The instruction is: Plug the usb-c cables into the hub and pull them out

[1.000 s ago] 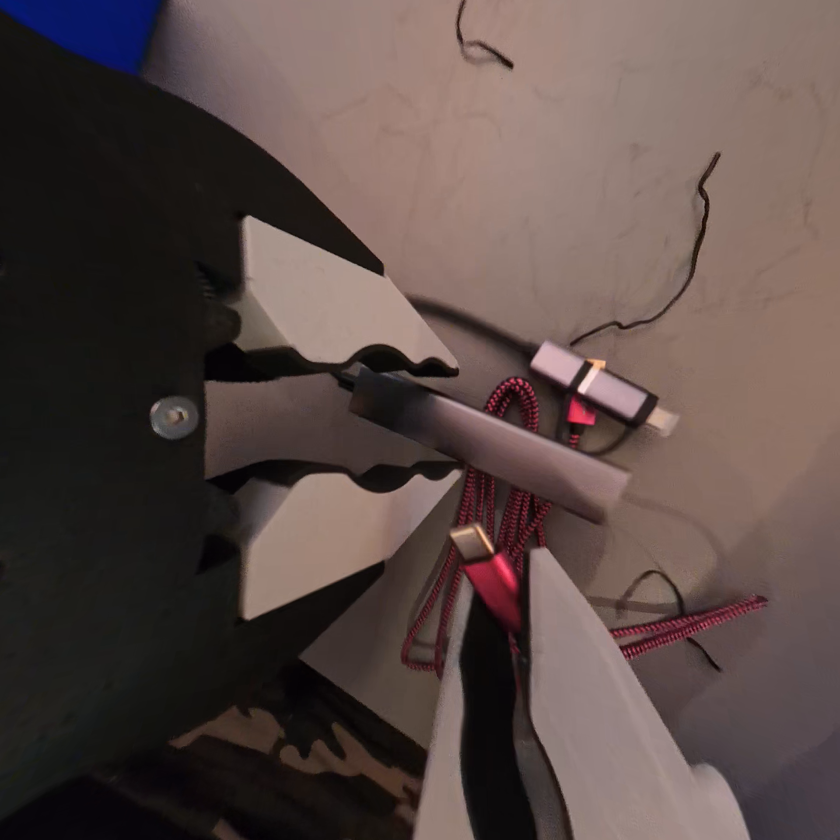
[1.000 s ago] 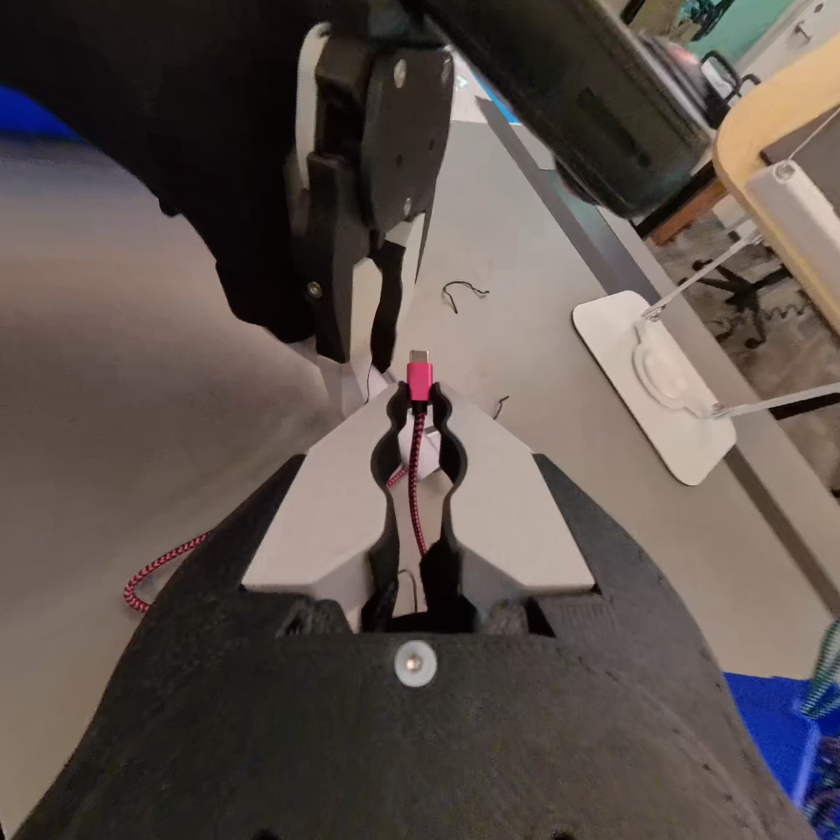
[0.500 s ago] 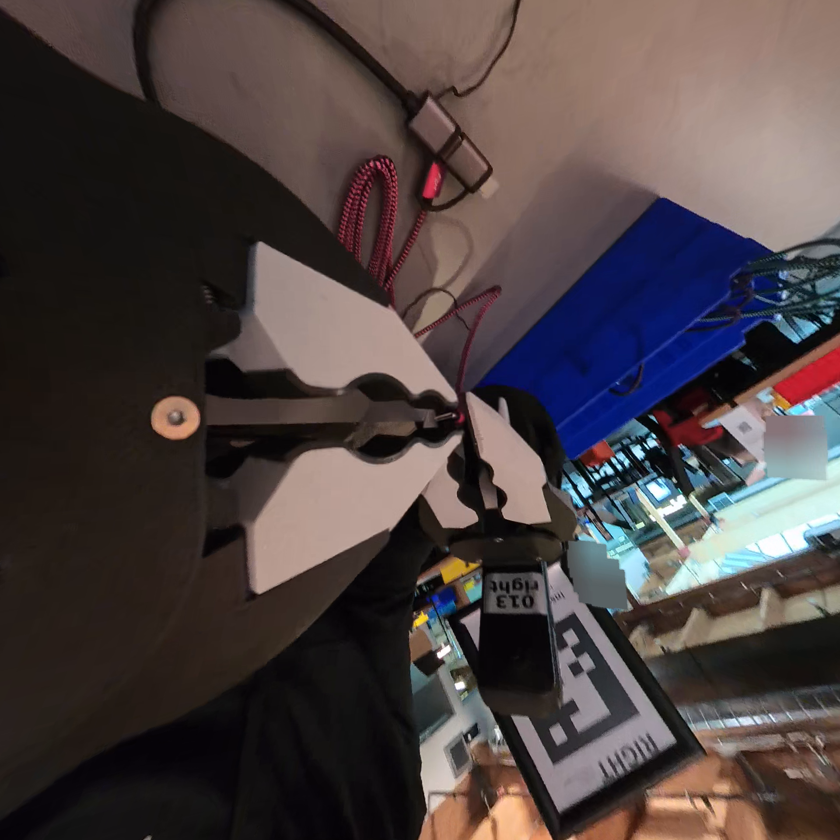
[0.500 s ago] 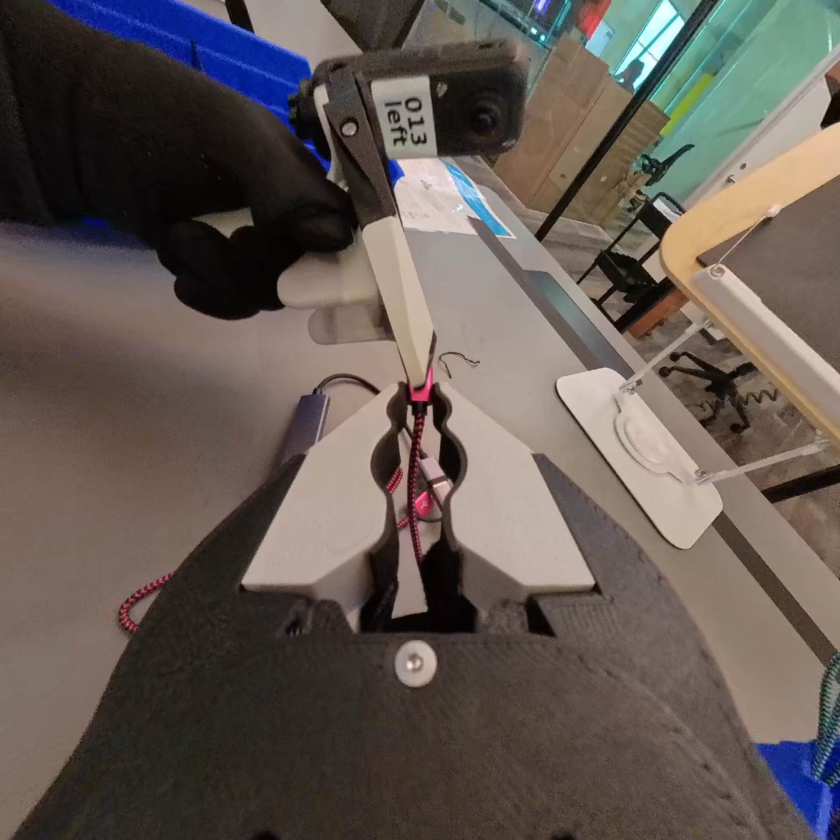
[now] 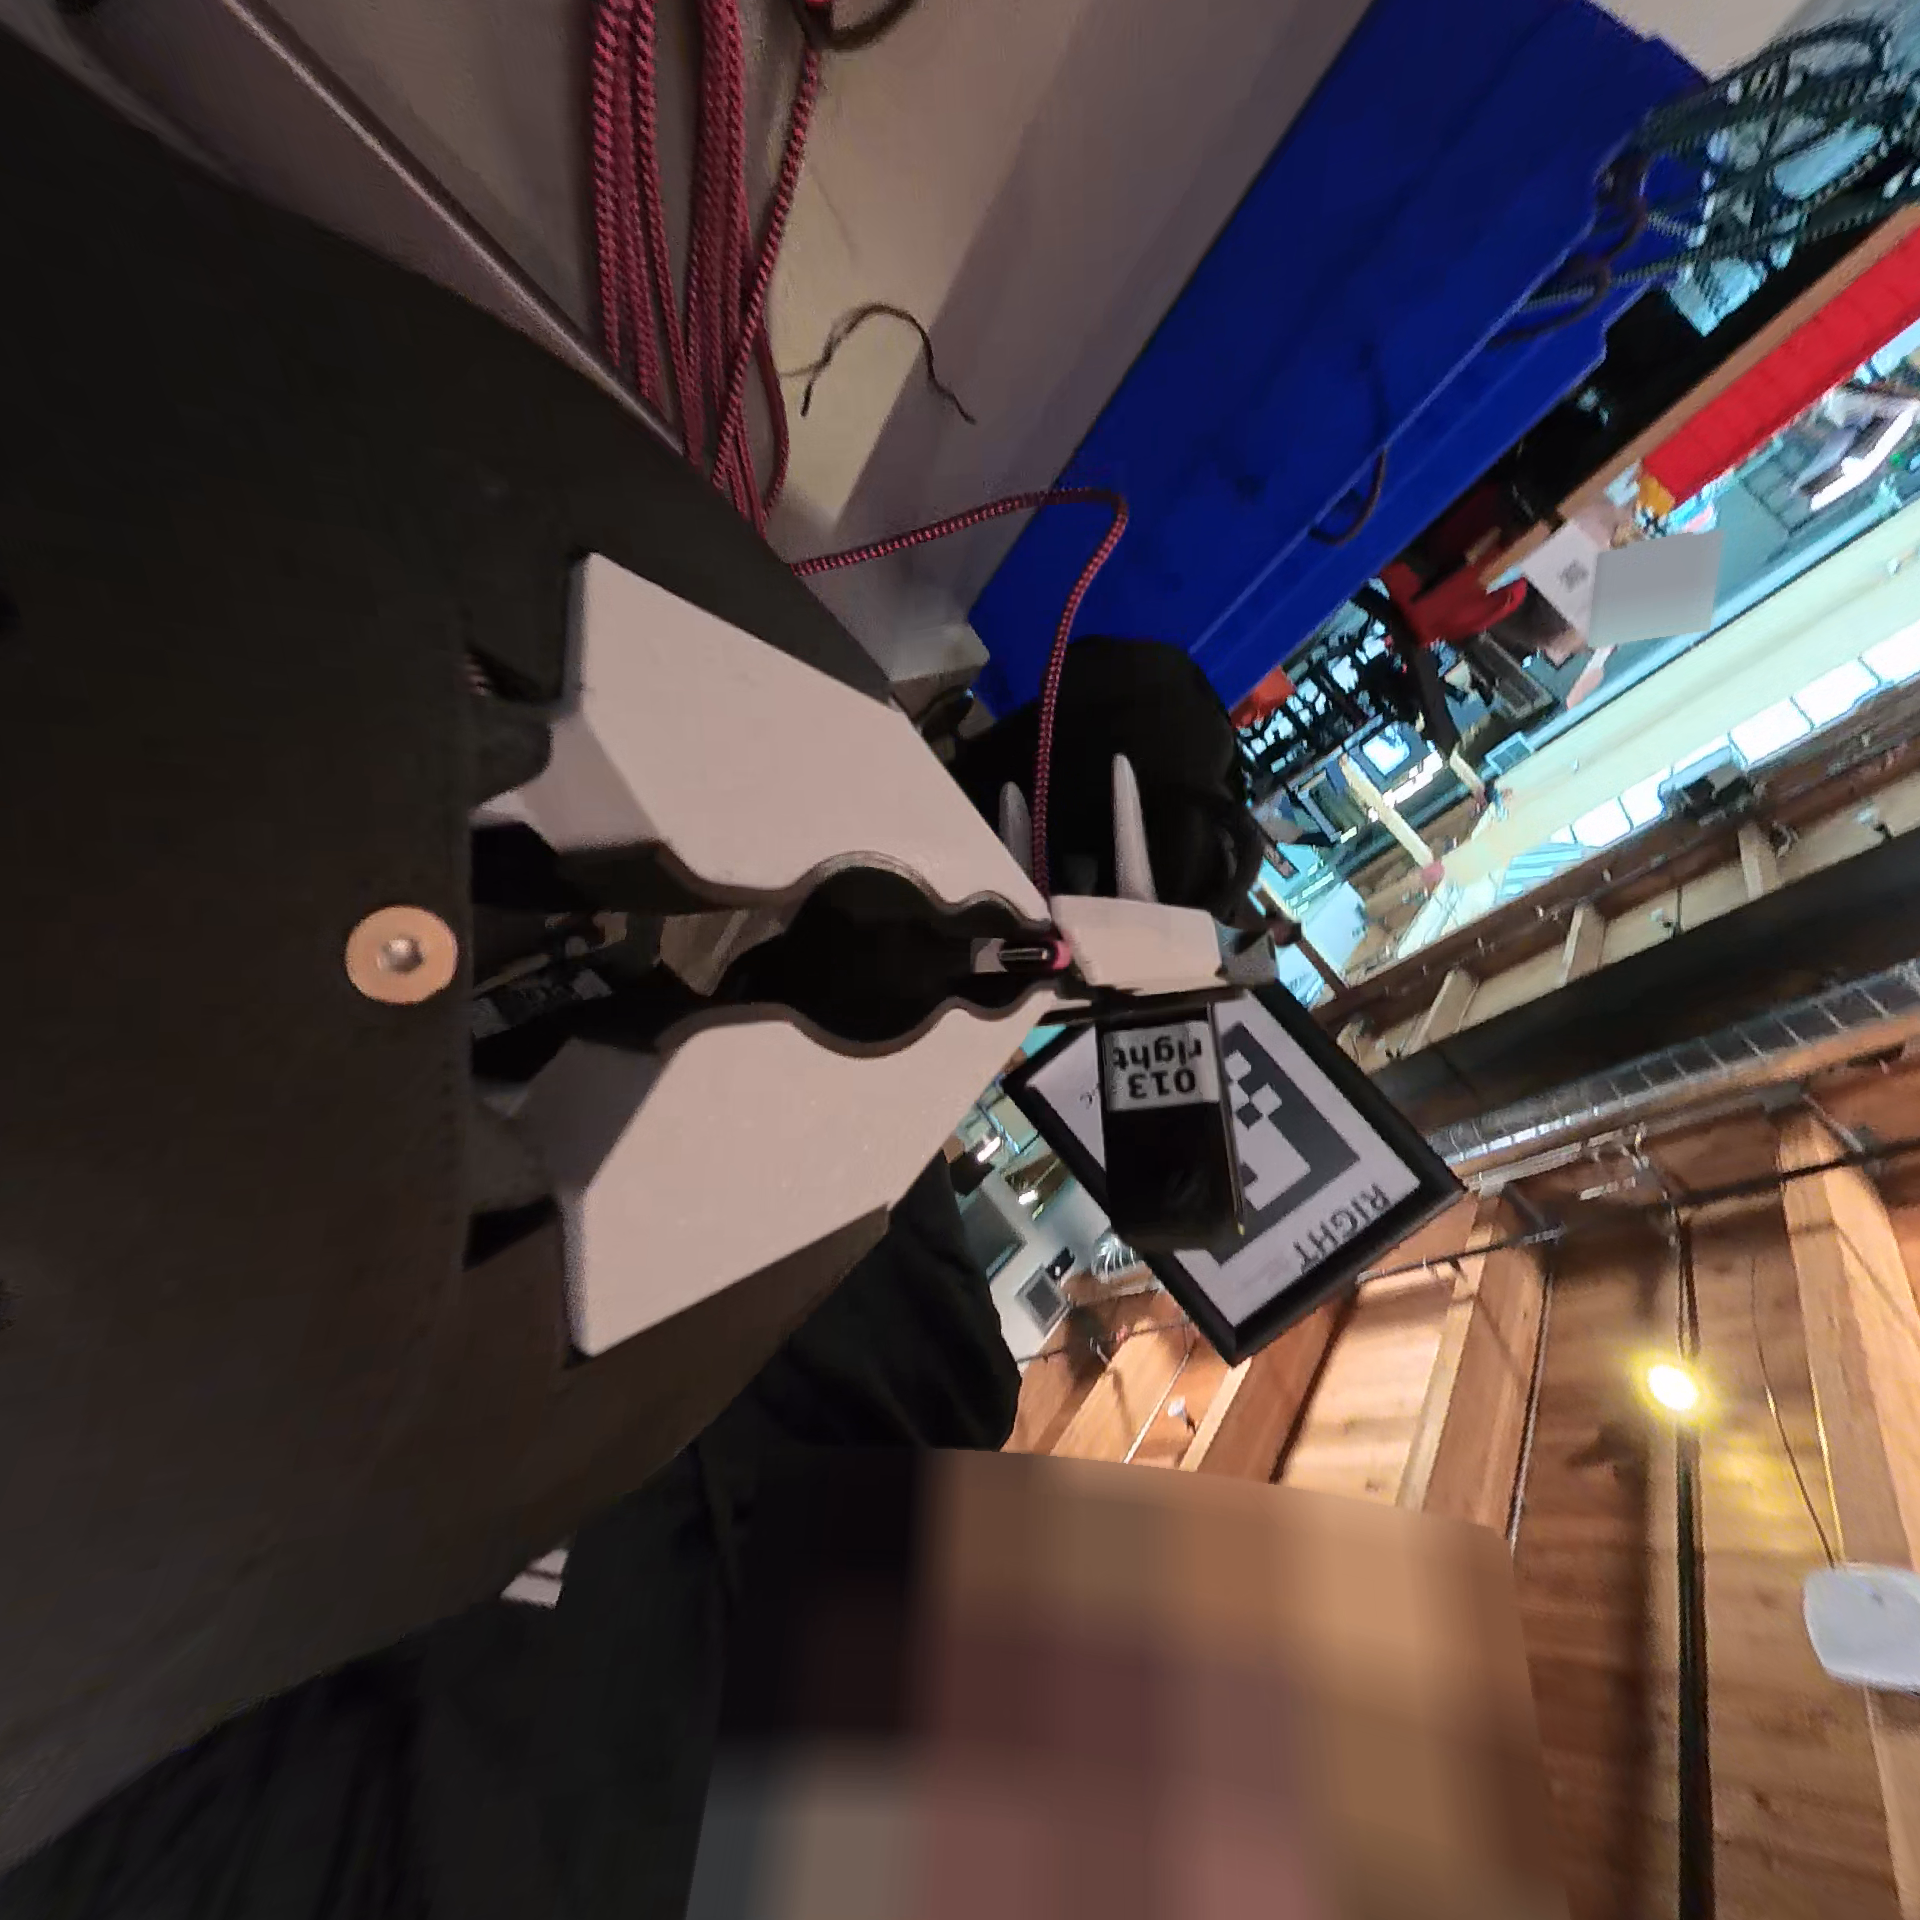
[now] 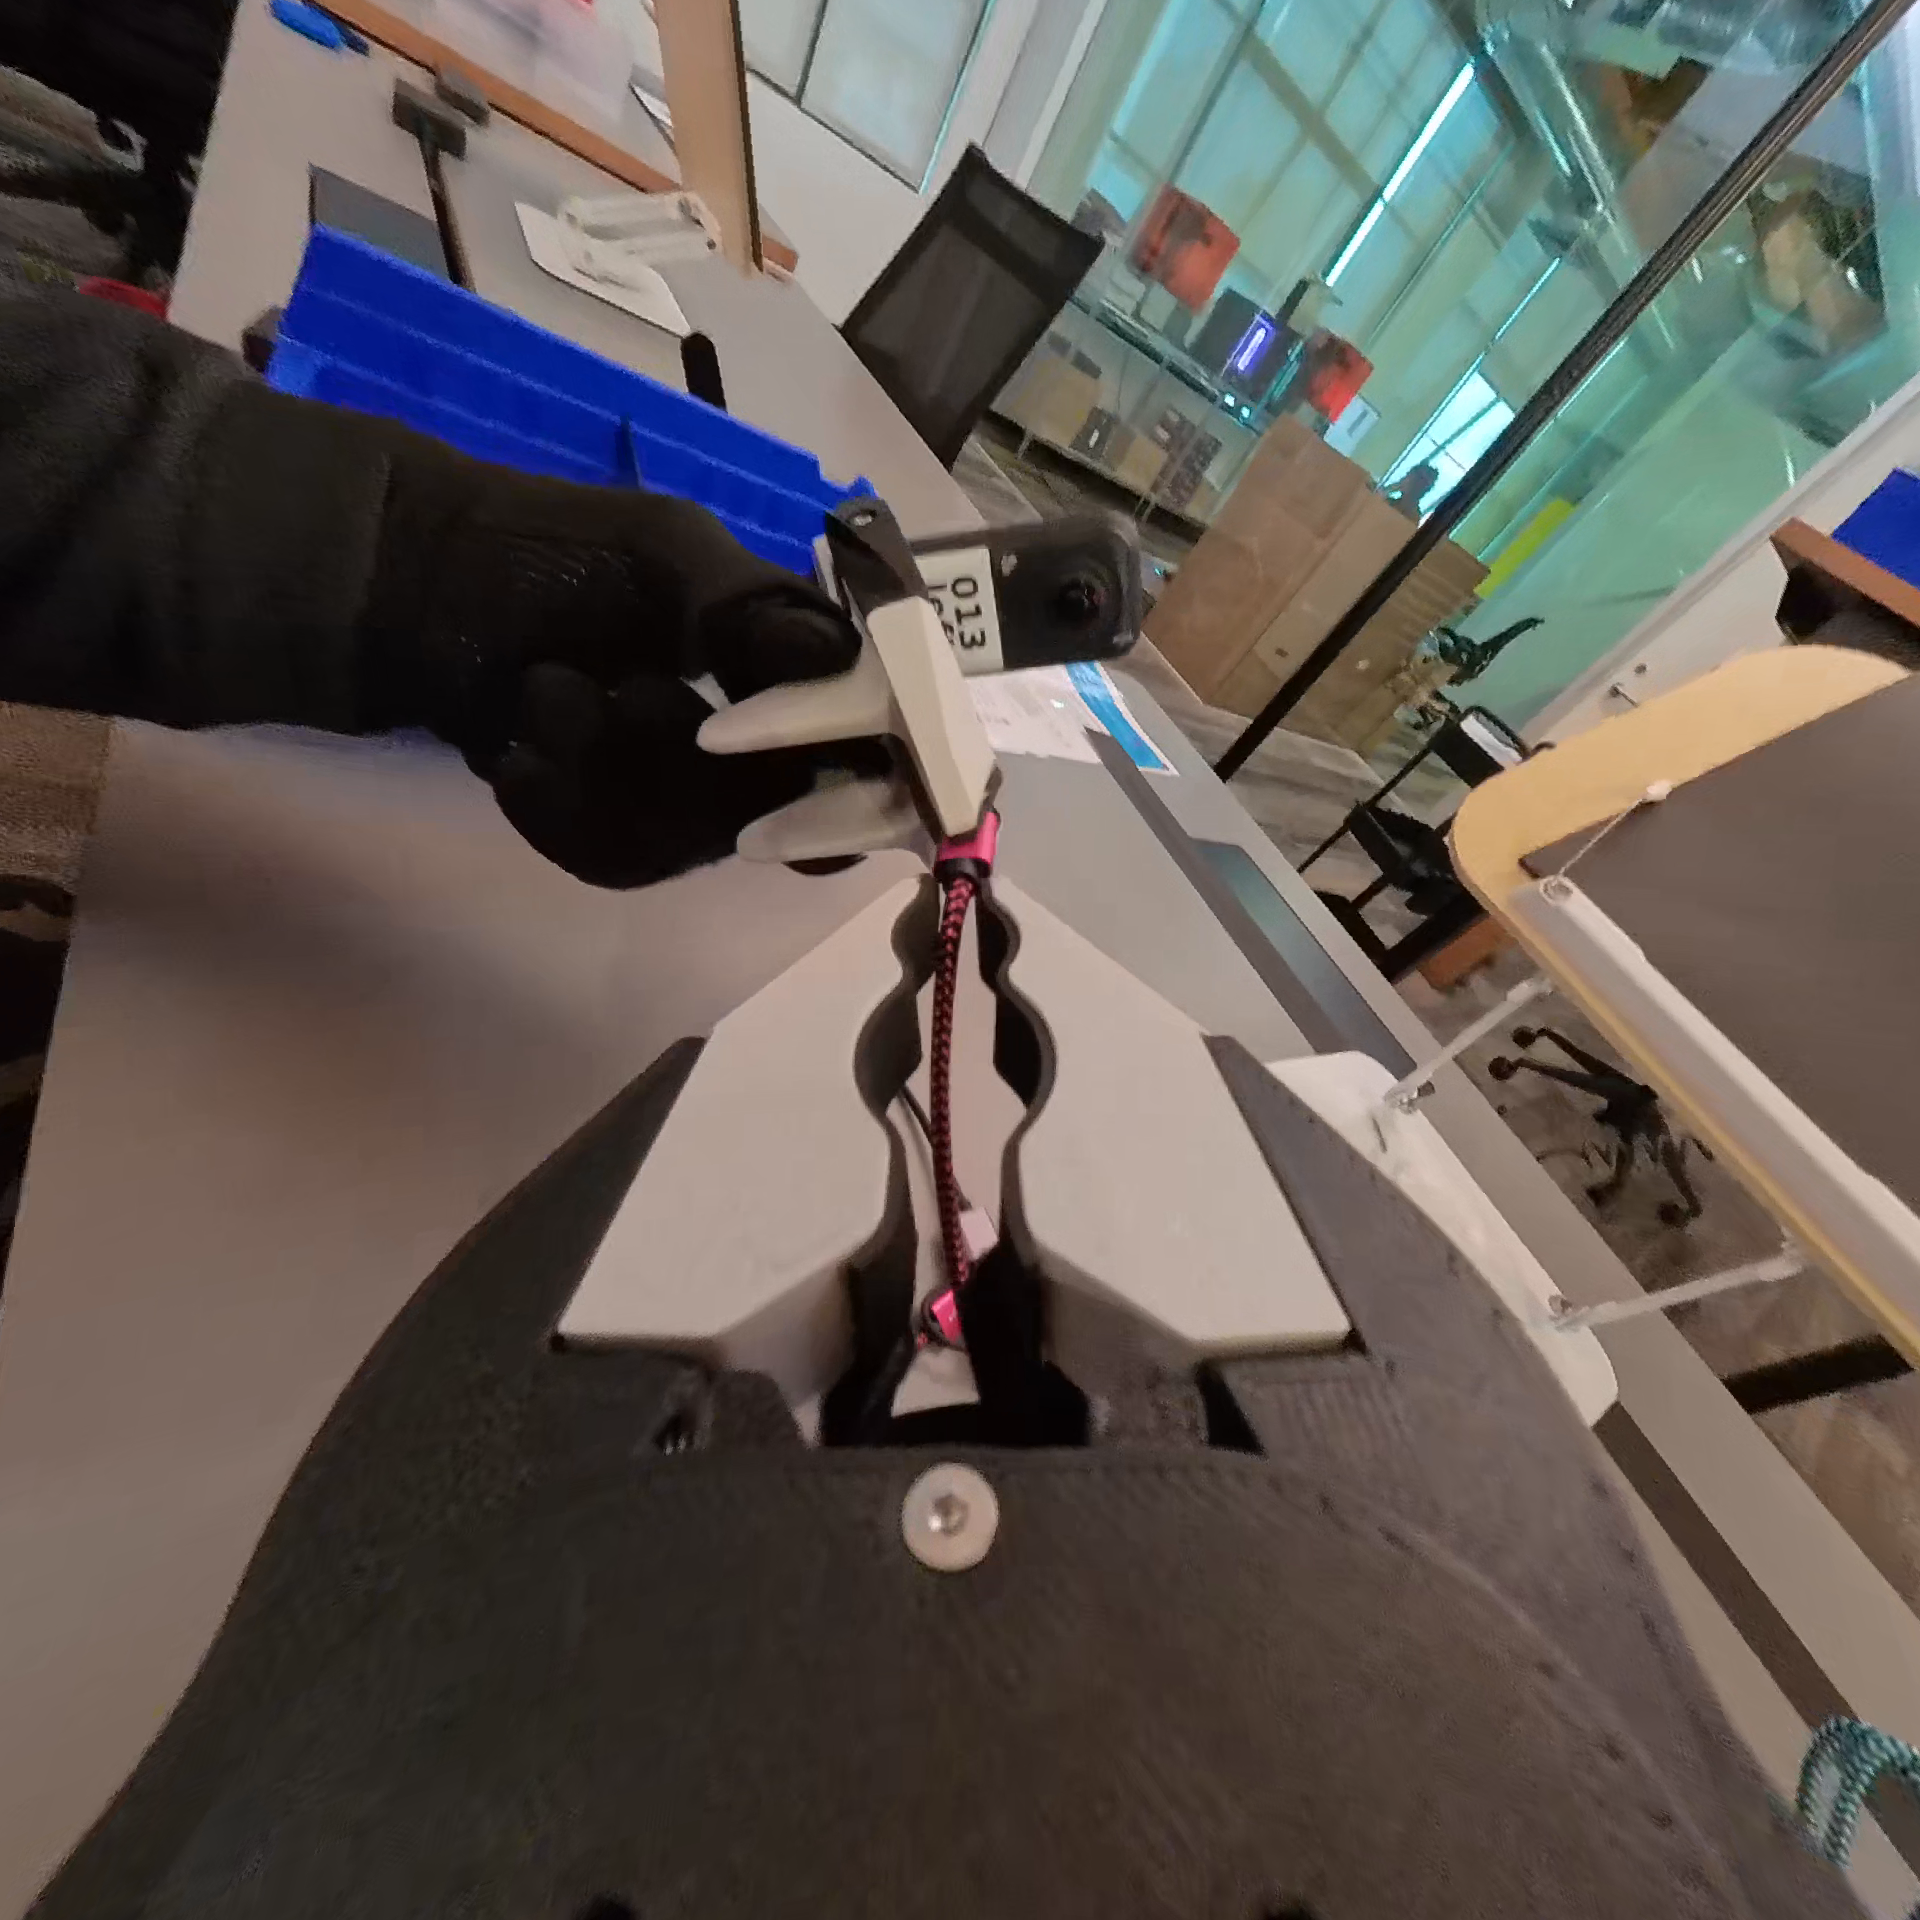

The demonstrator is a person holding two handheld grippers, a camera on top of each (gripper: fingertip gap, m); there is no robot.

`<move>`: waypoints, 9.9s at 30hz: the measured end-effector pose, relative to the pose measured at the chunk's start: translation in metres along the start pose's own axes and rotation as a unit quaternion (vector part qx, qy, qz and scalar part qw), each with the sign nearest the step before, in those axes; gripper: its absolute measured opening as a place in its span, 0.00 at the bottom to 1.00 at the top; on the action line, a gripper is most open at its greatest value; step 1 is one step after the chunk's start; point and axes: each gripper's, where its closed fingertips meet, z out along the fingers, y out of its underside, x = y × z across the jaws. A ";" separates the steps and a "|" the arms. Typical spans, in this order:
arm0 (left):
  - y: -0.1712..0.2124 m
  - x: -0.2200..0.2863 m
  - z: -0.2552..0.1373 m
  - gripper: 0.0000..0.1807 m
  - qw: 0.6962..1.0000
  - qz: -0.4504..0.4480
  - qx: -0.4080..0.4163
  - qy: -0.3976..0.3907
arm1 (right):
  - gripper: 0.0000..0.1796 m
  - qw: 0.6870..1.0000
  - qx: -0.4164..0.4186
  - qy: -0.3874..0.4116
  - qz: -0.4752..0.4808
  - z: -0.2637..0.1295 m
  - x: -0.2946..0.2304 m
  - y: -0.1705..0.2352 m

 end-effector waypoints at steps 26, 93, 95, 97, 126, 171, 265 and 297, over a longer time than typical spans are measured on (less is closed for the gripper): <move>-0.001 0.005 0.000 0.02 0.996 -0.030 0.017 0.086 | 0.05 0.996 -0.015 0.034 -0.085 0.001 0.000 -0.016; 0.018 -0.089 -0.034 0.11 0.940 0.006 -0.062 -0.335 | 0.05 0.985 -0.159 0.072 -0.002 0.007 0.020 0.063; 0.019 -0.089 -0.032 0.11 0.939 0.007 -0.065 -0.337 | 0.05 0.985 -0.160 0.072 -0.002 0.007 0.020 0.063; 0.019 -0.089 -0.031 0.11 0.936 0.016 -0.072 -0.345 | 0.05 0.984 -0.160 0.074 -0.006 0.007 0.021 0.063; 0.021 -0.097 -0.013 0.12 0.864 0.159 -0.231 -0.418 | 0.05 0.975 -0.186 0.072 -0.097 -0.003 0.023 0.055; 0.003 -0.082 -0.020 0.13 0.734 0.316 -0.296 -0.524 | 0.05 0.985 -0.141 0.048 -0.090 -0.003 0.031 0.039; -0.044 -0.167 -0.136 0.10 0.779 0.170 -0.015 -0.603 | 0.11 0.935 -0.308 -0.154 -0.079 0.089 -0.006 0.164; -0.030 -0.159 -0.083 0.10 0.903 0.101 0.004 -0.418 | 0.04 0.973 -0.220 0.036 -0.062 0.080 0.057 0.111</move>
